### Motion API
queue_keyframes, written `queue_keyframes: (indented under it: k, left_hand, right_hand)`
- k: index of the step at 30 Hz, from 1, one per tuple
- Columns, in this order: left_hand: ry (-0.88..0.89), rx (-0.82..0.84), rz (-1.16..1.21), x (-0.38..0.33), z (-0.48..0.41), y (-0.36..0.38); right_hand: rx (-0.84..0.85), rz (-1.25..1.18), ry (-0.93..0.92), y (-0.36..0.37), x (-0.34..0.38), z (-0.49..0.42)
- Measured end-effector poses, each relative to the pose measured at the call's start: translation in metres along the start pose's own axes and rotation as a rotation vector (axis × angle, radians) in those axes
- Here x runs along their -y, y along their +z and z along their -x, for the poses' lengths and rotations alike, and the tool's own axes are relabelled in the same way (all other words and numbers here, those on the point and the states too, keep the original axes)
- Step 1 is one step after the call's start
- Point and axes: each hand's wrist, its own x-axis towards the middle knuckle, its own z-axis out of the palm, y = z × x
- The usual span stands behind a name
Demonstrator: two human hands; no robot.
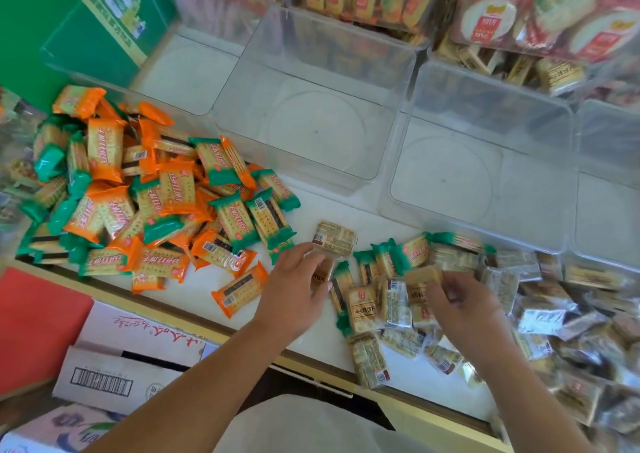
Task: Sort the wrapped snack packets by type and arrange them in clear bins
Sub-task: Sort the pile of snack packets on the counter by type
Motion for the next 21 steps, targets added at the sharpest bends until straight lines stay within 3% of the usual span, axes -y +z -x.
queue_keyframes:
  k: [4, 7, 11, 13, 16, 21]
  left_hand:
    - [0.110, 0.163, -0.017, -0.030, -0.028, 0.017]
    - [0.167, 0.383, -0.429, -0.050, -0.054, 0.022]
    - [0.124, 0.559, -0.631, -0.043, -0.064, 0.014]
    - [0.062, 0.568, -0.570, -0.032, -0.061, 0.009]
    - [0.046, 0.563, -0.550, -0.021, -0.056, 0.014]
    - [0.011, 0.518, -0.566, -0.015, -0.051, 0.031]
  right_hand:
    - [-0.163, -0.055, 0.027, -0.007, -0.021, 0.011]
    - [-0.239, -0.047, -0.011, -0.013, -0.029, -0.002]
    - [-0.422, 0.331, -0.363, -0.013, -0.020, -0.027]
    - [-0.317, 0.353, -0.516, -0.004, -0.008, -0.039]
    - [-0.023, 0.351, -0.439, 0.014, 0.007, -0.067]
    - [0.299, 0.824, -0.462, 0.015, 0.031, -0.109]
